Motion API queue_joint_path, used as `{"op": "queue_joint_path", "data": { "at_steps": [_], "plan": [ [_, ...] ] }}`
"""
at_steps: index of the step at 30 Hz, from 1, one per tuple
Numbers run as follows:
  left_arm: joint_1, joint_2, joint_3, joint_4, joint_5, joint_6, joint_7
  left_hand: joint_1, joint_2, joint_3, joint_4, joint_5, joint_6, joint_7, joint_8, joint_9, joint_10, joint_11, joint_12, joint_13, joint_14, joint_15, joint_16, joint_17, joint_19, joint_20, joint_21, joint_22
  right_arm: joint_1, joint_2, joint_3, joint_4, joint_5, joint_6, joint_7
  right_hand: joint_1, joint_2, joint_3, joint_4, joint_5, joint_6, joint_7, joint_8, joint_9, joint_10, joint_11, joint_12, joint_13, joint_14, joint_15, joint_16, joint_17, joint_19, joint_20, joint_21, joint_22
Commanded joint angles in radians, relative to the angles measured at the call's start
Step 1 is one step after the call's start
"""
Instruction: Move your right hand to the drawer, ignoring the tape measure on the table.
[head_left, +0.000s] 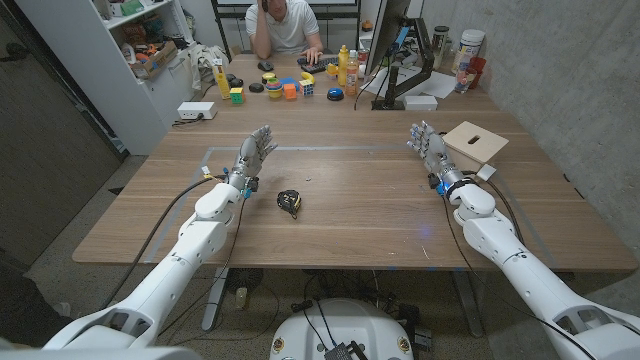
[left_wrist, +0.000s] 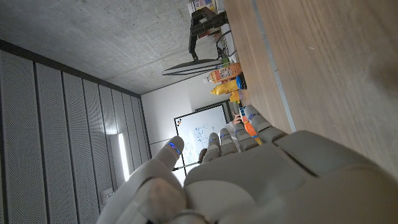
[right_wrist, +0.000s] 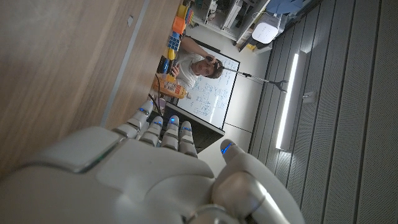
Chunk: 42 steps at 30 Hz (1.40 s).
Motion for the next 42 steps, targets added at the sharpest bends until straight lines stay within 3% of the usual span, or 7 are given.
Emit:
{"op": "queue_joint_path", "data": {
  "at_steps": [1, 11, 22, 25, 31, 37, 42],
  "plan": [
    [-0.011, -0.031, -0.028, 0.028, 0.030, 0.006, -0.030, 0.001, 0.075, 0.007, 0.000, 0.006, -0.006, -0.002, 0.005, 0.005, 0.000, -0.007, 0.004, 0.003, -0.008, -0.027, 0.005, 0.004, 0.005, -0.056, -0.004, 0.004, -0.004, -0.015, 0.024, -0.059, -0.087, 0.019, -0.013, 0.016, 0.028, 0.003, -0.011, -0.002, 0.011, 0.000, 0.003, 0.004, 0.008, 0.004, 0.008, 0.006, 0.004, 0.004, 0.001, 0.002, 0.007, -0.011, -0.003, 0.001],
    [-0.022, -0.043, -0.035, 0.046, 0.042, -0.009, -0.056, 0.001, 0.075, 0.007, -0.001, 0.006, -0.006, -0.003, 0.005, 0.005, 0.000, -0.007, 0.004, 0.003, -0.008, -0.028, 0.004, 0.004, 0.006, -0.055, -0.007, 0.004, 0.004, -0.059, 0.032, -0.157, -0.226, -0.008, -0.082, 0.030, 0.006, -0.004, -0.027, -0.002, 0.011, 0.001, 0.002, 0.004, 0.007, 0.006, 0.005, 0.006, -0.001, 0.007, -0.006, 0.001, 0.002, -0.017, -0.013, 0.000],
    [-0.029, -0.051, -0.038, 0.061, 0.047, -0.019, -0.074, 0.001, 0.075, 0.007, -0.001, 0.006, -0.006, -0.004, 0.004, 0.005, 0.001, -0.007, 0.004, 0.003, -0.008, -0.027, 0.004, 0.004, 0.008, -0.056, -0.010, 0.004, 0.000, -0.131, 0.036, -0.286, -0.464, -0.143, -0.200, 0.045, -0.018, -0.015, -0.044, 0.000, 0.022, -0.003, 0.003, 0.003, 0.009, -0.002, 0.003, 0.006, -0.011, 0.004, -0.015, 0.001, -0.030, -0.019, -0.038, 0.000],
    [-0.029, -0.052, -0.038, 0.060, 0.049, -0.022, -0.076, 0.001, 0.075, 0.007, -0.001, 0.006, -0.006, -0.004, 0.005, 0.005, 0.001, -0.007, 0.004, 0.003, -0.008, -0.027, 0.004, 0.004, 0.009, -0.056, -0.011, 0.004, -0.001, -0.145, 0.036, -0.305, -0.525, -0.179, -0.229, 0.046, -0.029, -0.022, -0.047, 0.000, 0.025, -0.006, 0.003, 0.003, 0.009, -0.004, 0.002, 0.006, -0.016, 0.005, -0.018, 0.002, -0.042, -0.007, -0.047, 0.000],
    [-0.028, -0.051, -0.033, 0.054, 0.053, -0.025, -0.083, 0.001, 0.074, 0.007, -0.001, 0.006, -0.005, -0.002, 0.005, 0.005, 0.001, -0.006, 0.004, 0.003, -0.007, -0.027, 0.004, 0.004, 0.010, -0.056, -0.013, 0.004, -0.008, -0.171, 0.033, -0.342, -0.647, -0.272, -0.283, 0.042, -0.059, -0.045, -0.053, -0.002, 0.034, -0.020, 0.004, 0.003, 0.009, -0.029, 0.000, 0.006, -0.024, 0.002, -0.022, 0.003, -0.068, 0.042, -0.071, 0.001],
    [-0.025, -0.050, -0.028, 0.044, 0.056, -0.027, -0.086, 0.001, 0.074, 0.007, -0.001, 0.006, -0.006, -0.004, 0.004, 0.005, 0.000, -0.009, 0.003, 0.003, -0.007, -0.026, 0.004, 0.004, 0.010, -0.057, -0.015, 0.004, -0.011, -0.196, 0.036, -0.365, -0.738, -0.364, -0.309, 0.037, -0.084, -0.069, -0.055, 0.000, 0.041, -0.036, 0.002, 0.003, 0.014, -0.044, 0.002, 0.007, -0.014, 0.029, -0.020, 0.005, -0.064, 0.136, -0.088, 0.001],
    [-0.023, -0.048, -0.024, 0.038, 0.059, -0.026, -0.087, 0.001, 0.074, 0.007, -0.001, 0.006, -0.006, -0.004, 0.004, 0.005, 0.000, -0.008, 0.003, 0.003, -0.007, -0.026, 0.004, 0.004, 0.011, -0.057, -0.017, 0.004, -0.007, -0.206, 0.038, -0.366, -0.790, -0.436, -0.324, 0.037, -0.089, -0.075, -0.056, 0.001, 0.046, -0.044, 0.003, 0.003, 0.021, -0.046, 0.005, 0.007, -0.004, 0.035, -0.018, 0.005, -0.061, 0.152, -0.092, 0.000]
  ]
}}
